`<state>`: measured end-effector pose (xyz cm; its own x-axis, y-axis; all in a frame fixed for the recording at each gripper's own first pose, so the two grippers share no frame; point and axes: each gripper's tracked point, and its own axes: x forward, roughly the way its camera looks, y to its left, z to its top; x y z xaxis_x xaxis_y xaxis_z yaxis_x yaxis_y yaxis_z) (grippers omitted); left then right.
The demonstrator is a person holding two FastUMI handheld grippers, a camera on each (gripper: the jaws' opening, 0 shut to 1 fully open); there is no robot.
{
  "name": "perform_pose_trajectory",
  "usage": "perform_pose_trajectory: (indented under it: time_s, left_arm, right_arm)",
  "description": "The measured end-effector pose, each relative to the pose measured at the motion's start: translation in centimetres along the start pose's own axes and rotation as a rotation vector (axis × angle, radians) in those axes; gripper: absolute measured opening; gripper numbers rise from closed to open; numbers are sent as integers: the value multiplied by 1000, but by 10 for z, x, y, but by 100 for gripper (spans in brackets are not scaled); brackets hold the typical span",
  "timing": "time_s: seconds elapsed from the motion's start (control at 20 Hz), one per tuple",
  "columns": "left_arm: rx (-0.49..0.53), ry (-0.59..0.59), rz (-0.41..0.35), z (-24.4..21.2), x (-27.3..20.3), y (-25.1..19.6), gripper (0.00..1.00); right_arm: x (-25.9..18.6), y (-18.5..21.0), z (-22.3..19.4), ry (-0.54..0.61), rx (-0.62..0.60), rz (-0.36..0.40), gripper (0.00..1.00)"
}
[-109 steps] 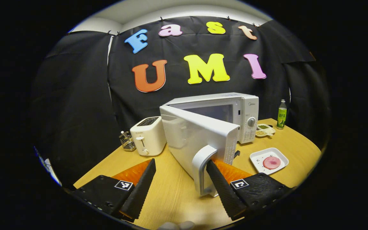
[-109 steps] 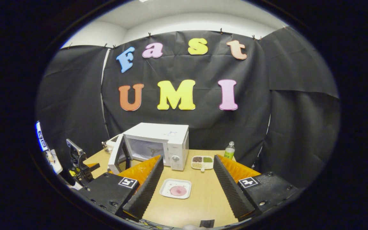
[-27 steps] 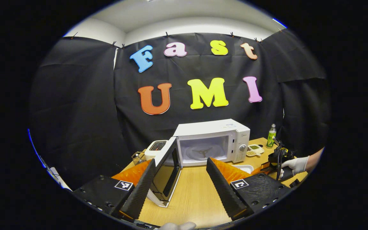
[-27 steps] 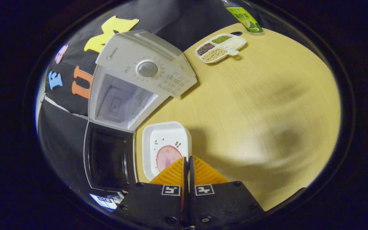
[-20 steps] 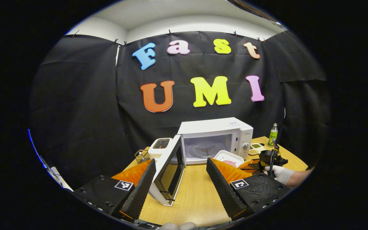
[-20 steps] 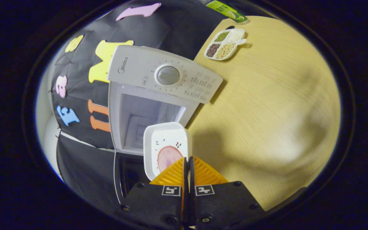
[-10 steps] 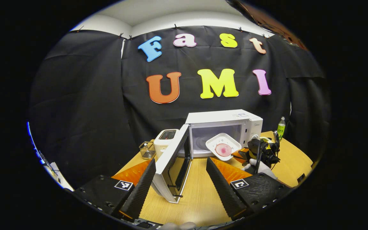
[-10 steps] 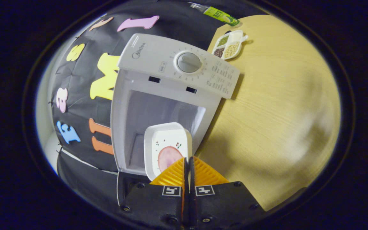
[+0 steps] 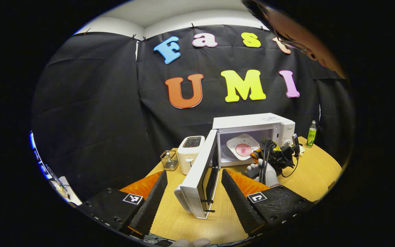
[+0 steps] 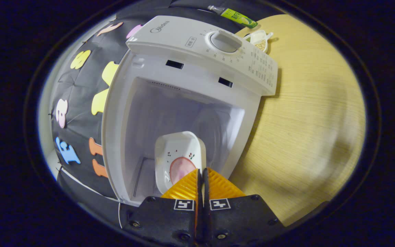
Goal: Open the microwave oven with the left hand, put the food in, and close the microwave oven.
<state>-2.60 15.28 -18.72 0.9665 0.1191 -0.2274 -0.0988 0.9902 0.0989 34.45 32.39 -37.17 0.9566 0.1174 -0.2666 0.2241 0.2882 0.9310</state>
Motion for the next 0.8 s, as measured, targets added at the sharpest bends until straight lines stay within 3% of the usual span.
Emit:
perform_pose_trajectory:
  time_s: [0.3,0.4,0.55,0.6,0.65,0.7,0.75,0.8]
  left_arm:
    - [-7,17,23,-10,17,15,95]
    - [-25,19,24,-13,21,20,95]
    - [-42,37,34,-18,25,25,95]
    - [-47,34,38,-16,24,28,95]
    - [-48,31,43,-15,24,29,95]
    - [-46,26,49,-12,23,32,95]
    - [-41,17,53,-7,22,32,95]
    - [-35,11,58,-3,21,34,95]
  right_arm:
    - [39,0,5,-53,8,8,8]
    - [37,-5,6,-59,-47,-9,12]
    - [23,12,18,-124,-86,67,19]
    - [18,17,23,-143,-140,68,46]
    - [12,22,24,-143,-195,74,52]
    - [6,29,25,-130,-250,87,72]
    - [-2,33,24,-114,-310,95,77]
    - [-11,34,27,-87,-376,75,74]
